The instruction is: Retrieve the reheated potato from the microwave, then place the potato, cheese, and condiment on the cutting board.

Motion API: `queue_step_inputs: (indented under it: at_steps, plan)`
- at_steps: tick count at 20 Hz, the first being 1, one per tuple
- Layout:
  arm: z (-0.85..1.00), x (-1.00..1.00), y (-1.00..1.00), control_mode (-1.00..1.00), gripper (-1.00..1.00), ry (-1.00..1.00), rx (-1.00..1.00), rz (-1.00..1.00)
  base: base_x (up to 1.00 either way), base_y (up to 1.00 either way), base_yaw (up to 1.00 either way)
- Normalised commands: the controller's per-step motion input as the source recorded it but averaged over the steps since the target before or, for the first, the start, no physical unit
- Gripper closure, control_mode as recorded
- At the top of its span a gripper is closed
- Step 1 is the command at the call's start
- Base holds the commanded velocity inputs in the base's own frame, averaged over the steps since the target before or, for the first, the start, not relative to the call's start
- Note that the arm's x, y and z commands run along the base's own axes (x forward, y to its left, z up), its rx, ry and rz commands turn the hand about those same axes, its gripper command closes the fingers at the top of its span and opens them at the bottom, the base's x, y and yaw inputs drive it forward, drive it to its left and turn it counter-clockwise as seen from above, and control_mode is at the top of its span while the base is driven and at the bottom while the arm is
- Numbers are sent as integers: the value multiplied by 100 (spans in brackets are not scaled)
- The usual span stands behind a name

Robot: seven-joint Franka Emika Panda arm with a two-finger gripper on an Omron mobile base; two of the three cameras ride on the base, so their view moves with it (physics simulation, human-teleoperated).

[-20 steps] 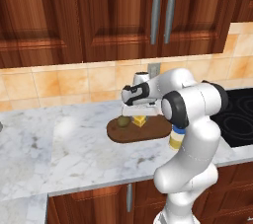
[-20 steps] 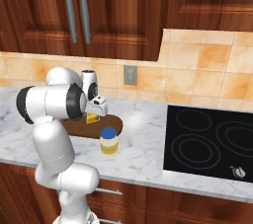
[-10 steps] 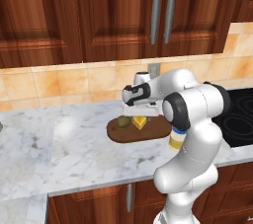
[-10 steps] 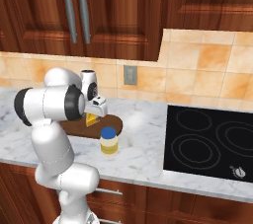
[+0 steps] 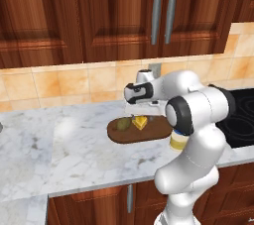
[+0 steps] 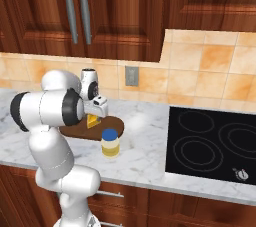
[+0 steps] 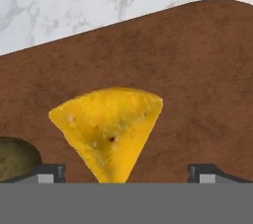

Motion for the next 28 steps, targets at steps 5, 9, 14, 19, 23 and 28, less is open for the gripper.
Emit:
queue_step_inputs:
  at_steps: [5, 9, 14, 19, 23, 28]
  plan:
    - [11, -27, 0, -100, -100, 0, 0, -1, 0, 0, 0]
    - [0, -31, 5, -100, -100, 0, 0, -2, 0, 0, 0]
    - [6, -25, 1, -100, -100, 0, 0, 0, 0, 0, 0]
    - [12, -34, 0, -100, -100, -1, 0, 0, 0, 0, 0]
    - [31, -38, 0, -100, -100, 0, 0, 0, 0, 0, 0]
    - [31, -44, -8, -100, -100, -1, 0, 0, 0, 0, 0]
